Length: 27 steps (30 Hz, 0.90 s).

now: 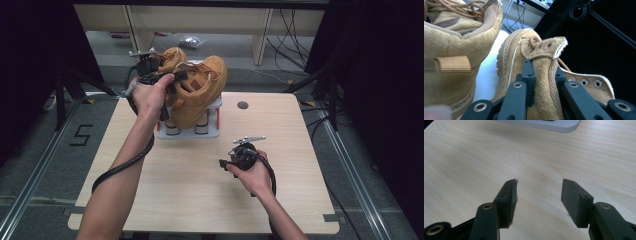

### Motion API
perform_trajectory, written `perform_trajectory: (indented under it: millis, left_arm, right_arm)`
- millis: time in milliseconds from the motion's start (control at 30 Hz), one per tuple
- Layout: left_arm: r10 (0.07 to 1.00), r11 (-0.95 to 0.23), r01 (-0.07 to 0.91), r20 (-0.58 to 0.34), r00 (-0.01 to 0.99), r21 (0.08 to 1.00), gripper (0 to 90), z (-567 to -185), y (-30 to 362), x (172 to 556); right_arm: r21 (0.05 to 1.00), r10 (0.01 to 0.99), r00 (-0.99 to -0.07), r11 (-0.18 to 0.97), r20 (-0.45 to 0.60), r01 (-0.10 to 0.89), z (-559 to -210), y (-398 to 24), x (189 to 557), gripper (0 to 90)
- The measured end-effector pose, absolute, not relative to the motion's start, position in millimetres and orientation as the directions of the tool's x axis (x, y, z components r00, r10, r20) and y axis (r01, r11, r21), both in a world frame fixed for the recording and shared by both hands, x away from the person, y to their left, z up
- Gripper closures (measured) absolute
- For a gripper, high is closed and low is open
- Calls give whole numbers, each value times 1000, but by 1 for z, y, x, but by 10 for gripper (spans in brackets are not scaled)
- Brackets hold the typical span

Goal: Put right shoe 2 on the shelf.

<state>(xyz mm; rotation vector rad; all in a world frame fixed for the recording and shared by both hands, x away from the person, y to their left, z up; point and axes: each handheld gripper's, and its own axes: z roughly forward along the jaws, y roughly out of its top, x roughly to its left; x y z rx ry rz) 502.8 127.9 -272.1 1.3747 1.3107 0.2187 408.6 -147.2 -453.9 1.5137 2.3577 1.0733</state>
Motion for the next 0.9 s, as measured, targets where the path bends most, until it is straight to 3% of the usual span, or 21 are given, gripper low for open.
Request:
perform_trajectory:
  millis: [700,733,900]
  left_arm:
    - [761,346,548,-569,310,761,782,-274,118,524]
    - [759,352,547,-573,309,760,782,-274,118,525]
    - [756,362,548,-581,301,754,778,-275,117,530]
  right_arm:
    - [636,838,-489,243,244,733,-457,-150,409,468]
    - [596,851,-441,203,284,777,-455,-147,406,468]
    - [586,854,-430,195,294,787,-455,-145,404,468]
